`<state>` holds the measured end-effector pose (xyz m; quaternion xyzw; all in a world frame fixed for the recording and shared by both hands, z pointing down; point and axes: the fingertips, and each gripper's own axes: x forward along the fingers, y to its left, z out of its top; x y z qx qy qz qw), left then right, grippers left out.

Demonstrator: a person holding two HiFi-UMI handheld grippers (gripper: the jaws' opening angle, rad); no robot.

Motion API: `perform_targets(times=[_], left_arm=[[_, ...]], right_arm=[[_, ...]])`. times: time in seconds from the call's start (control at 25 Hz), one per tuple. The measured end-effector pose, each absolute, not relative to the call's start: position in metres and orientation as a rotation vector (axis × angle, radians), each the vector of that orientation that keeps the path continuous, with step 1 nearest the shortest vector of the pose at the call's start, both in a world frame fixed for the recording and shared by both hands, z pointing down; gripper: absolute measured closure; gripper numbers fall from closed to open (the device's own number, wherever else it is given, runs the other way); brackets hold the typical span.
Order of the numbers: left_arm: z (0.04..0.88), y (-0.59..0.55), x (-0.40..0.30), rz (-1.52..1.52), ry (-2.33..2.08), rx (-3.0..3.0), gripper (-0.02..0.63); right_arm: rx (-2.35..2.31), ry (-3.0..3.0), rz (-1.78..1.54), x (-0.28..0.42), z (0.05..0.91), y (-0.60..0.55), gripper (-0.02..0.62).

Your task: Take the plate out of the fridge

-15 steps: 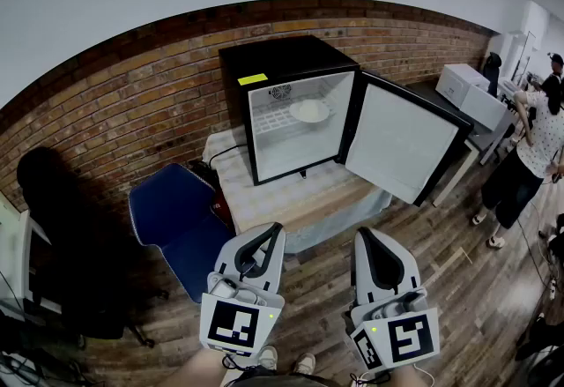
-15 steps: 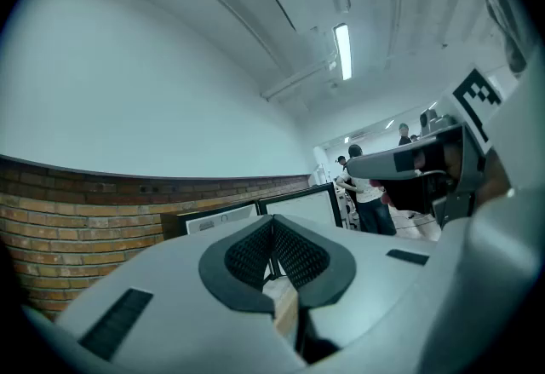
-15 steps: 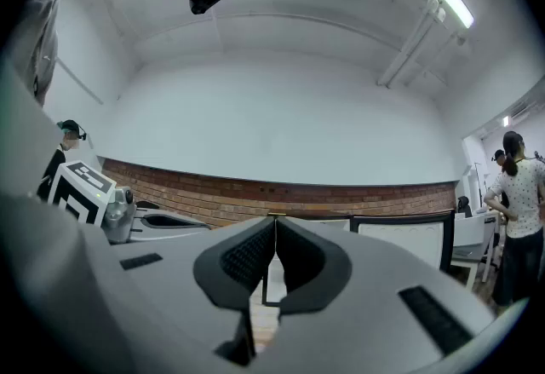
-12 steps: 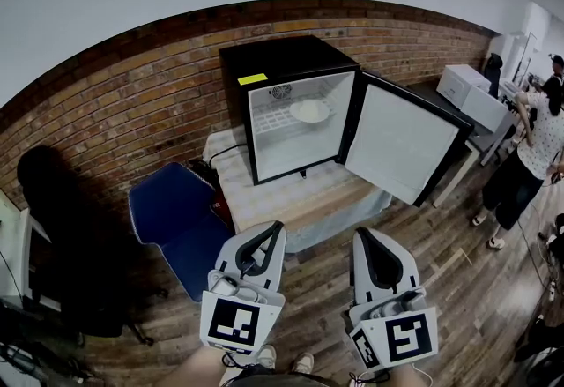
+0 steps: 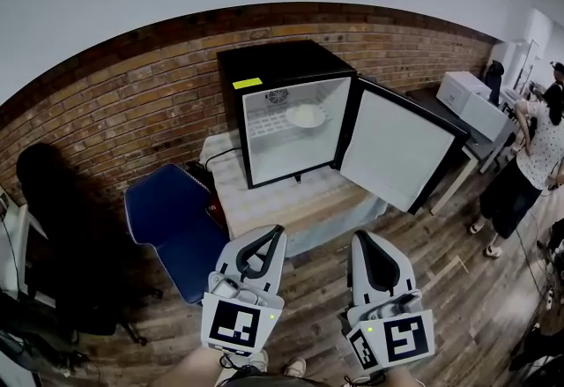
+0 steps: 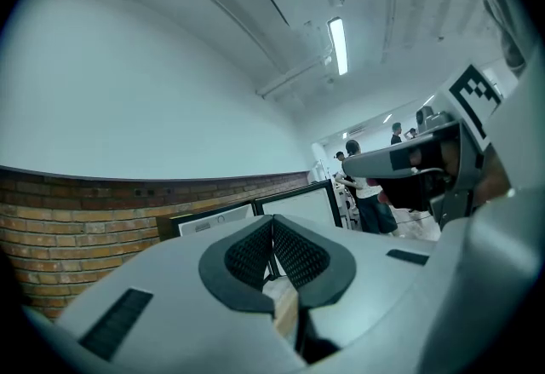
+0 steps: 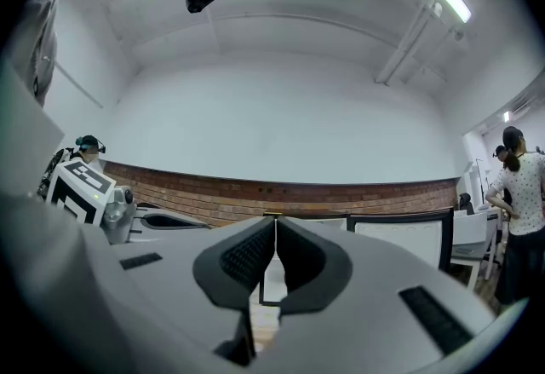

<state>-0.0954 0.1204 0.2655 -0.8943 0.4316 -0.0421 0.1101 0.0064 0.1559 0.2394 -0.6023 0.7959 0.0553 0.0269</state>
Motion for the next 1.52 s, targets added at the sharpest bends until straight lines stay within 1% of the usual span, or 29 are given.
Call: perform_targets(times=[0.84, 1.12, 1.52], left_arm=[[0.272, 0.135, -0.057, -0.140, 1.298, -2.606, 0.588], [0.267, 0.110, -0.055, -0.104, 1.318, -2.575, 0.588], [0.281, 0.055, -0.051, -0.125, 1.326, -2.565, 0.588]], right_arm=[[-1.835, 2.459, 0.220, 0.045, 0.244, 0.161, 0.566], [-1.849, 2.469, 0.243, 0.048, 0.248, 0.135, 0.566], [-1.868, 2.494, 0.175, 0.057, 0.272, 0.080, 0.566]])
